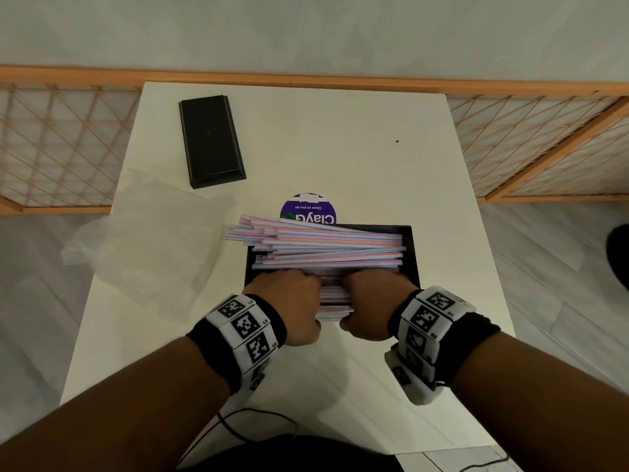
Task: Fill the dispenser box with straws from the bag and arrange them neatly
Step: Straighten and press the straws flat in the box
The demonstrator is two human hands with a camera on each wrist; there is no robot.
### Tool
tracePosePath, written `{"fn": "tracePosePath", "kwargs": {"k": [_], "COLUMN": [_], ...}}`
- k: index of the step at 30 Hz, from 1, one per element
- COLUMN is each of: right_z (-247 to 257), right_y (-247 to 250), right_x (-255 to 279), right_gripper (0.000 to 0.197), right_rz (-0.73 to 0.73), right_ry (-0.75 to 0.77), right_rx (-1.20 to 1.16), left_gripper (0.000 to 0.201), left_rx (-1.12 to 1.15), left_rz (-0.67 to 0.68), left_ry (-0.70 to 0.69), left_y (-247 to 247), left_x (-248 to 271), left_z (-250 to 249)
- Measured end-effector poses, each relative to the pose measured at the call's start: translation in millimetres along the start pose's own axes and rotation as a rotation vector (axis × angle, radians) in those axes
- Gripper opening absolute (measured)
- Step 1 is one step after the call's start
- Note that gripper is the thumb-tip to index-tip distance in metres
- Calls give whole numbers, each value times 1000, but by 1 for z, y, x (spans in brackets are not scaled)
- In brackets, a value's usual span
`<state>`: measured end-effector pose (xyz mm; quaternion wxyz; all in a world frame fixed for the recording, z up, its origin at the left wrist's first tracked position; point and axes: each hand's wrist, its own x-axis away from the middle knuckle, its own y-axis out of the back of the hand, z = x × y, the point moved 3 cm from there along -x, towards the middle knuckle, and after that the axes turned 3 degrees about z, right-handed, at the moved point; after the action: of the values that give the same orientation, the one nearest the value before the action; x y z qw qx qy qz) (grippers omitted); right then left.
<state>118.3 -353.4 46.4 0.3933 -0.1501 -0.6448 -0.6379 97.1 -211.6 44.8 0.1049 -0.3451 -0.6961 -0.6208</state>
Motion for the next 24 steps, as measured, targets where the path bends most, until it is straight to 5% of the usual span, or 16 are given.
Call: {"fn": "tracePosePath", "kwargs": {"k": [9,18,24], "right_z": [-2,-2,1], "right_y": [-3,5,5], "right_x": [-2,-4,-7], "right_gripper": [31,59,38], "right_rz": [-8,151,173], "right_ry": [9,9,-20], "right_rx": [-38,-120,-33], "left_gripper": [38,41,28], "left_rx": [-11,160,77], "left_rz": [9,228,220], "left_ry": [4,87,115], "left_y": [0,6,11], "left_x": [1,-6,-5], "left_z": [1,5,2]}}
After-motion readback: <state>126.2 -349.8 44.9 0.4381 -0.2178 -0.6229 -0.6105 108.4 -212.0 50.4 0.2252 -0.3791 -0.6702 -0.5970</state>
